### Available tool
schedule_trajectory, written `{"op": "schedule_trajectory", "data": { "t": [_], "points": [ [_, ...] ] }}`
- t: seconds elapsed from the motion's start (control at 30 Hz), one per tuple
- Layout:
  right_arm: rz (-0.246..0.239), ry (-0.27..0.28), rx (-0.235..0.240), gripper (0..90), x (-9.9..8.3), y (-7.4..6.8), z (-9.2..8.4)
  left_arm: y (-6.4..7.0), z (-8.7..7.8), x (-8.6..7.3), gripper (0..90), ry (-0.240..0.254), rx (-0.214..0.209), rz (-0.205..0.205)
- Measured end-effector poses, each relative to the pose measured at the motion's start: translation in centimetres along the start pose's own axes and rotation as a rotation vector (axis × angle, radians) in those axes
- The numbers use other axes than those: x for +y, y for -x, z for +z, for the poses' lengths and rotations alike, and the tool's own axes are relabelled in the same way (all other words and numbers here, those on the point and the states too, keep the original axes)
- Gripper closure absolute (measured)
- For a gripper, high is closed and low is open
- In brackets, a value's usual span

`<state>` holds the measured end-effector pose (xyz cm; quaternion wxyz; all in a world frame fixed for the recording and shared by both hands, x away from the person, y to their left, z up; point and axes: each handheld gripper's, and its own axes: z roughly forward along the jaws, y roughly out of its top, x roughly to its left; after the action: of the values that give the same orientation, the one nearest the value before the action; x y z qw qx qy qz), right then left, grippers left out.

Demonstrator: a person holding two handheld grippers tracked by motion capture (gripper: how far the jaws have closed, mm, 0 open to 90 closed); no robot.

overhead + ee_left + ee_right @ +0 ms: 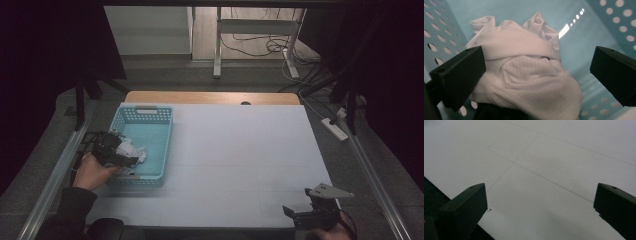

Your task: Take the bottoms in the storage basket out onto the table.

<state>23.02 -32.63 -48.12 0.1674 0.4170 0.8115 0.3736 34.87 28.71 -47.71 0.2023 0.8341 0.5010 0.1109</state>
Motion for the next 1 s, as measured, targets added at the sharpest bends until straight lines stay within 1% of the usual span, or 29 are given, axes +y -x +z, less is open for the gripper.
{"op": "schedule_trajectory", "data": {
  "t": [0.13,0.2,0.37,0.43,0.5,0.63,0.7,0.77,0.83,0.9,0.97,1.0],
  "points": [
    [-0.001,0.0,0.0,0.0,0.0,0.0,0.0,-0.3,0.7,0.5,0.0,-0.048,0.006,-0.006],
    [-0.001,0.0,0.0,0.0,0.0,0.0,0.0,-0.4,0.8,0.7,0.0,-0.061,0.008,-0.007],
    [-0.002,0.001,0.0,0.0,0.0,0.0,0.0,-0.9,1.6,1.1,0.0,-0.124,0.006,-0.013],
    [-0.002,0.0,0.0,0.0,0.0,0.0,0.0,-0.8,1.9,1.3,0.0,-0.156,0.018,0.002],
    [-0.002,0.0,0.0,0.0,0.0,0.0,0.0,-0.5,2.3,1.6,0.0,-0.195,0.035,0.035],
    [-0.002,-0.002,0.001,0.0,0.0,0.0,0.0,-0.2,2.7,1.8,1.5,-0.241,0.047,0.072],
    [-0.004,-0.002,0.001,0.0,0.0,-0.1,0.0,-0.3,2.7,1.8,4.6,-0.245,0.051,0.068],
    [-0.005,-0.002,0.0,0.0,0.0,-0.1,0.0,-0.3,2.7,1.9,11.6,-0.252,0.08,0.064],
    [-0.006,-0.002,0.0,0.0,0.0,-0.1,0.0,-0.2,3.0,1.9,18.9,-0.27,0.104,0.075],
    [-0.006,0.0,0.0,0.0,0.0,-0.1,0.0,-0.1,3.1,2.0,23.2,-0.283,0.114,0.079],
    [-0.006,0.001,0.0,0.0,0.0,0.0,0.0,-0.1,3.1,2.0,29.8,-0.285,0.123,0.082],
    [-0.005,0.002,0.001,0.0,0.0,0.0,0.0,-0.1,3.0,1.9,33.2,-0.285,0.12,0.074]
  ]
}}
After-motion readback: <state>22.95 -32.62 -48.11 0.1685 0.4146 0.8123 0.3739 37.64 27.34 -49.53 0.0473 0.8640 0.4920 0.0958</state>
